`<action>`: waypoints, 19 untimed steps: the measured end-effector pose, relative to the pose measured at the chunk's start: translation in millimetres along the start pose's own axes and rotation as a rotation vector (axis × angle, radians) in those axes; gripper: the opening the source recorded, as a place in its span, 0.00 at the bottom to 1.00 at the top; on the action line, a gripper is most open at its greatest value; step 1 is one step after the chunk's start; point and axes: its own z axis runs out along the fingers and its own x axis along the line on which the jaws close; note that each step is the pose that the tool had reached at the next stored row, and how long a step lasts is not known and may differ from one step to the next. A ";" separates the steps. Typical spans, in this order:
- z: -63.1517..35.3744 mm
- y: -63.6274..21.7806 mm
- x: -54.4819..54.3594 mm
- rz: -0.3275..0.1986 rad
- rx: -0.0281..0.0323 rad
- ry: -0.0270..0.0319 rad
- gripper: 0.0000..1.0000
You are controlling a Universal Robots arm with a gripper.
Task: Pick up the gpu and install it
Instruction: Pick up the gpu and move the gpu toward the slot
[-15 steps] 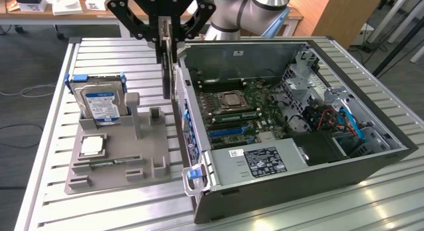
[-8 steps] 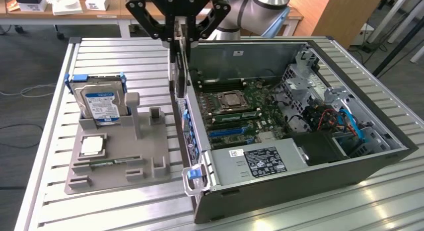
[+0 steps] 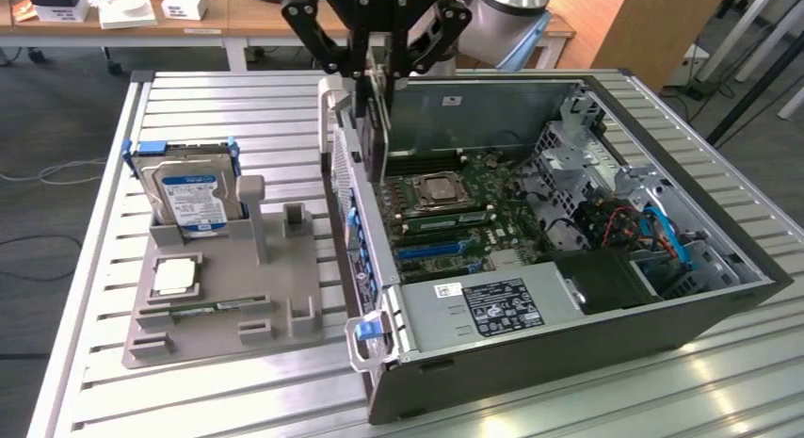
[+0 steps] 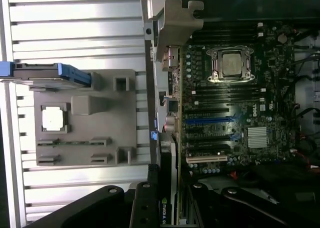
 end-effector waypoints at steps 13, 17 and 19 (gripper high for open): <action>1.0 3.0 -40.3 0.000 0.0001 0.0001 0.27; 1.4 4.0 -54.0 0.000 0.0001 0.0000 0.27; 1.7 4.4 -60.6 0.000 0.0000 0.0000 0.27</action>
